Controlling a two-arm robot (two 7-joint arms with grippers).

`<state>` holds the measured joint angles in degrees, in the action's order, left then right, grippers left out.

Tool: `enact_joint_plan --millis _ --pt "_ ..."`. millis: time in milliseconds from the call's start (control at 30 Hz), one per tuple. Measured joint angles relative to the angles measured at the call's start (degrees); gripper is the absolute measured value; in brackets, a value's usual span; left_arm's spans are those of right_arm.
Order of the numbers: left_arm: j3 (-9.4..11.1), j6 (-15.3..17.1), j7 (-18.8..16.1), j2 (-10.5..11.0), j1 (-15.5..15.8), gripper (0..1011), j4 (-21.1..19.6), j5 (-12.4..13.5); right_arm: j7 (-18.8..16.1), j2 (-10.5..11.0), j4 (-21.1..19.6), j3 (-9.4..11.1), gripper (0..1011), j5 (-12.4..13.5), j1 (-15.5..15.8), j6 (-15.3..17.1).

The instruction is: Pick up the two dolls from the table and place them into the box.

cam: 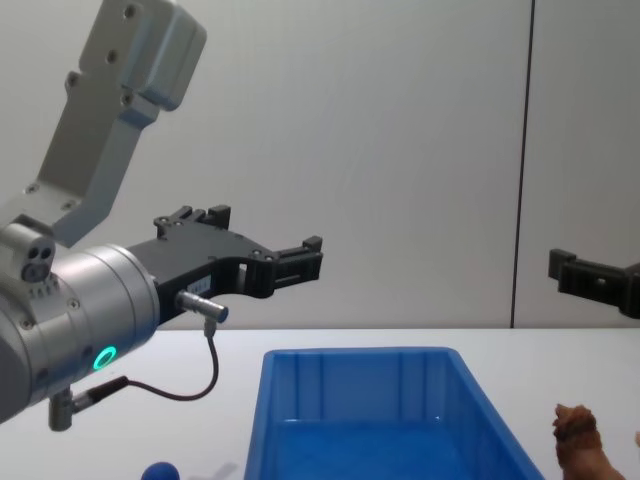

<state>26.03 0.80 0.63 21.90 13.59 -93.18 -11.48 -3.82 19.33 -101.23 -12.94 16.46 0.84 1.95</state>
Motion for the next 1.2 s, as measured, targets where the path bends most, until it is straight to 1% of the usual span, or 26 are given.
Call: enact_joint_plan --millis 1200 --pt "0.0 0.0 0.0 0.0 0.0 1001 0.0 0.0 0.0 0.0 0.0 0.0 1001 0.0 0.0 0.0"
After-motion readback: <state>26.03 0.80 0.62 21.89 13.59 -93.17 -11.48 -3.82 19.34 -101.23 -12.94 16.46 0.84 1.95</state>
